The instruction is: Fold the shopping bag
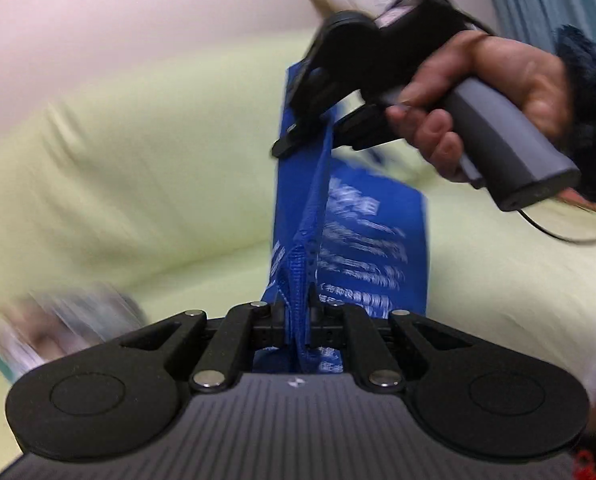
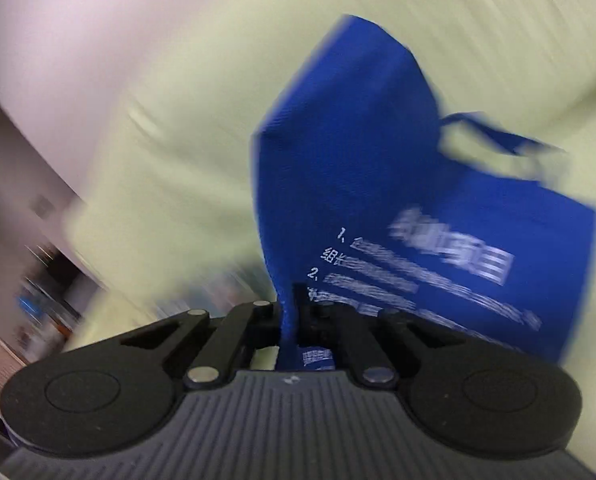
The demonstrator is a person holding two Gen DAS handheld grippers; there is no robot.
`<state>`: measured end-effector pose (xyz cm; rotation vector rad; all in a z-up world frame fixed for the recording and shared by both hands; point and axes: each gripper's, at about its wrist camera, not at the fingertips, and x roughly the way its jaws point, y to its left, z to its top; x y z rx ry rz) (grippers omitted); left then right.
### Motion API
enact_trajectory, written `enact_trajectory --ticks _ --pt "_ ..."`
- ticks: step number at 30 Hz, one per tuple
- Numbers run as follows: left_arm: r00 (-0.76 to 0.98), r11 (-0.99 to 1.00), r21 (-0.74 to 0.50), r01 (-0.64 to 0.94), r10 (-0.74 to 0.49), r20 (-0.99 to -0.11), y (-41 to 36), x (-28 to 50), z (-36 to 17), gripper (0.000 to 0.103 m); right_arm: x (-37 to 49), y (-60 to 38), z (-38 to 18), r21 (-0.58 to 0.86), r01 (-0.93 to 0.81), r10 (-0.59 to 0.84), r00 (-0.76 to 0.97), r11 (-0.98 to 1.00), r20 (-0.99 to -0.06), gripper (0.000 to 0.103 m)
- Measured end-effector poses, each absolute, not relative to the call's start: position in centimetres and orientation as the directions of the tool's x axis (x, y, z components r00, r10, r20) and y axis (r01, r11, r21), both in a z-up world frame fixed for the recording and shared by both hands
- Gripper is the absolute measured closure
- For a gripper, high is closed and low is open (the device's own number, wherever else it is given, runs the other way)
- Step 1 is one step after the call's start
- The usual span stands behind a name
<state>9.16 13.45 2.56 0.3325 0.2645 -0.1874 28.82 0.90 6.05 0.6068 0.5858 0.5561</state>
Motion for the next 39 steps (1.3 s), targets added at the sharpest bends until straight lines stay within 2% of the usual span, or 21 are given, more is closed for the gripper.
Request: enact_trajectory --ticks 3,5,6,9,13,14,16,18,19,20,21,22,24,25,27,28,29,32,39 --pt "0.986 0.924 0.352 0.148 -0.113 -0.119 14.3 8.8 7.2 0.096 27.6 0.5 12.1 0.656 -0.456 0.65 0.757 0.602 -0.07 0.101" --pt "0.987 0.917 0.367 0.157 -0.132 -0.093 14.4 8.6 8.7 0.093 26.0 -0.8 14.0 0.618 -0.5 0.622 0.782 0.607 0.021 0.101" --pt "0.983 0.911 0.371 0.18 -0.15 -0.108 14.1 8.6 8.5 0.087 25.3 -1.5 14.8 0.599 -0.517 0.608 0.791 0.611 0.063 0.102" --pt "0.941 0.893 0.335 0.301 -0.22 -0.258 13.1 8.5 4.9 0.082 23.5 -3.1 9.4 0.648 -0.364 0.561 0.819 0.669 -0.119 0.101" --pt "0.781 0.865 0.24 0.442 -0.239 -0.578 11.3 8.4 -3.4 0.081 21.1 -5.3 2.3 0.663 -0.147 0.483 0.8 0.734 -0.357 0.098" --pt "0.744 0.857 0.237 0.458 -0.224 -0.629 11.0 7.9 -5.2 0.081 20.5 -5.8 0.5 0.657 -0.092 0.461 0.784 0.748 -0.415 0.089" --pt "0.695 0.84 0.244 0.484 -0.2 -0.691 11.1 6.4 -7.2 0.079 19.3 -6.9 -3.1 0.635 0.017 0.416 0.742 0.772 -0.525 0.086" --pt "0.657 0.835 0.21 0.51 -0.22 -0.721 12.1 5.2 -7.4 0.068 18.1 -8.0 -6.6 0.599 0.123 0.369 0.686 0.791 -0.628 0.088" --pt "0.646 0.83 0.202 0.52 -0.227 -0.729 12.9 4.9 -7.1 0.063 17.5 -8.5 -8.4 0.576 0.175 0.345 0.652 0.798 -0.676 0.079" --pt "0.634 0.825 0.19 0.532 -0.24 -0.735 13.5 4.9 -6.3 0.053 16.9 -9.0 -10.1 0.549 0.222 0.32 0.617 0.806 -0.719 0.058" --pt "0.618 0.822 0.164 0.545 -0.262 -0.741 14.1 5.1 -5.3 0.043 16.5 -8.8 -9.4 0.508 0.204 0.29 0.621 0.837 -0.728 0.046" --pt "0.615 0.828 0.138 0.544 -0.281 -0.737 14.8 5.2 -4.2 0.042 16.1 -8.7 -8.7 0.466 0.185 0.261 0.627 0.865 -0.734 0.031" --pt "0.636 0.852 0.093 0.515 -0.307 -0.708 15.9 5.3 -2.0 0.042 14.7 -9.8 -6.6 0.418 0.129 0.239 0.654 0.899 -0.717 0.031" --pt "0.658 0.871 0.074 0.486 -0.309 -0.687 16.3 5.7 -0.9 0.043 13.1 -10.7 -6.4 0.372 0.104 0.216 0.661 0.922 -0.719 0.035" --pt "0.717 0.913 0.041 0.406 -0.29 -0.633 17.0 6.9 1.1 0.044 10.5 -11.5 -5.7 0.263 0.049 0.163 0.671 0.964 -0.723 0.051" --pt "0.737 0.926 0.037 0.375 -0.274 -0.617 17.2 7.6 1.5 0.046 9.5 -11.5 -5.2 0.201 0.019 0.135 0.677 0.979 -0.723 0.067" --pt "0.752 0.936 0.044 0.349 -0.252 -0.61 17.1 8.7 1.6 0.047 8.5 -11.4 -4.5 0.172 -0.011 0.13 0.703 0.985 -0.699 0.072" --pt "0.757 0.955 0.056 0.291 -0.195 -0.623 16.7 11.6 0.6 0.053 7.6 -10.5 -3.1 0.11 -0.089 0.139 0.759 0.99 -0.636 0.073" --pt "0.683 0.971 0.059 0.23 -0.117 -0.721 14.5 17.6 -5.1 0.057 9.0 -7.8 -1.5 0.013 -0.254 0.224 0.827 0.967 -0.516 0.072"
